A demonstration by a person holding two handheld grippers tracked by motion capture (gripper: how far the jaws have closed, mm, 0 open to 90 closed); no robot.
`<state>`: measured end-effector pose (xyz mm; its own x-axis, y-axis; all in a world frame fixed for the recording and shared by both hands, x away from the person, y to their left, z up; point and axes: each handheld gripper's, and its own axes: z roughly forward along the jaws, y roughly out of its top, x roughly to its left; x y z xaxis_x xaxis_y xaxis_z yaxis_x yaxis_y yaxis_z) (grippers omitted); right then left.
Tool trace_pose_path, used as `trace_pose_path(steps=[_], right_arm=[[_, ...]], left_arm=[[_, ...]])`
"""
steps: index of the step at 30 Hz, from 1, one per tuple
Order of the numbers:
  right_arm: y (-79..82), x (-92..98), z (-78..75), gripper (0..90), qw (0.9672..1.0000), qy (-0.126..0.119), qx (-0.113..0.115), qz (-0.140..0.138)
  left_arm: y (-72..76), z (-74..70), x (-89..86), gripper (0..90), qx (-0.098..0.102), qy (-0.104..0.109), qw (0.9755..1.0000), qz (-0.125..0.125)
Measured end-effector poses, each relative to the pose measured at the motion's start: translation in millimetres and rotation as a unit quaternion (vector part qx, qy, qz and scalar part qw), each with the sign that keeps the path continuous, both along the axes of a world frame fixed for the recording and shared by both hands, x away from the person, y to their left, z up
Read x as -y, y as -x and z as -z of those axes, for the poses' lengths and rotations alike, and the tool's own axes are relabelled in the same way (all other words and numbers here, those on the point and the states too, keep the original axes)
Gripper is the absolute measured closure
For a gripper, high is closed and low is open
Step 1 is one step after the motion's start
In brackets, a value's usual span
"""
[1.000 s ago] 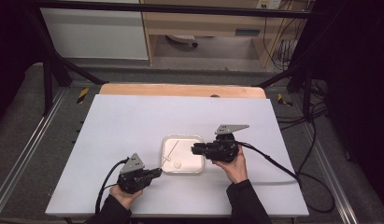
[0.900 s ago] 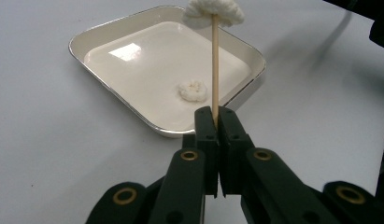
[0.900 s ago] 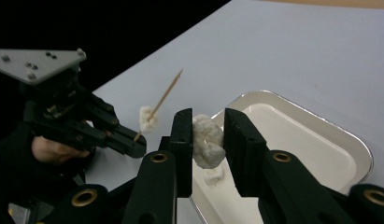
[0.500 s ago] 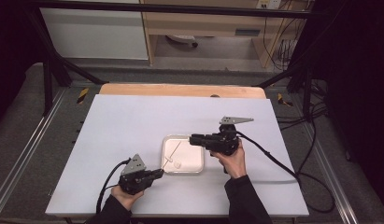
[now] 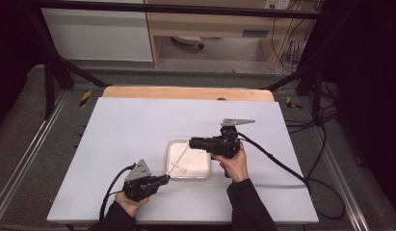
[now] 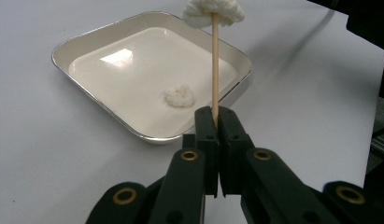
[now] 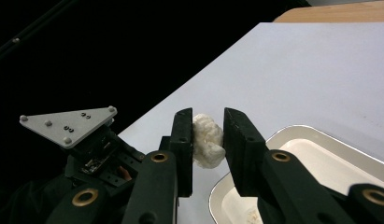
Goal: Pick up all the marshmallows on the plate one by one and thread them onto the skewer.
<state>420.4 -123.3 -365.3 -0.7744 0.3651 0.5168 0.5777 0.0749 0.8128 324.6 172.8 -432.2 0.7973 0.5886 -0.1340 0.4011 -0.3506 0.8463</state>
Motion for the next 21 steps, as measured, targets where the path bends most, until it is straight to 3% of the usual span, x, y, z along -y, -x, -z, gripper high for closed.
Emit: trace_pose_path(steps=[13,21], right_arm=[[-0.5,-6.3,4.8,74.5,0.9999,0.004,-0.007,-0.009],[1.2,-10.6,10.2,76.2,0.9997,0.003,-0.016,-0.016]], left_arm=[[0.7,0.0,0.7,88.0,0.004,-0.001,1.0,0.003],[0.6,1.2,1.8,88.1,0.003,-0.013,0.9999,0.003]])
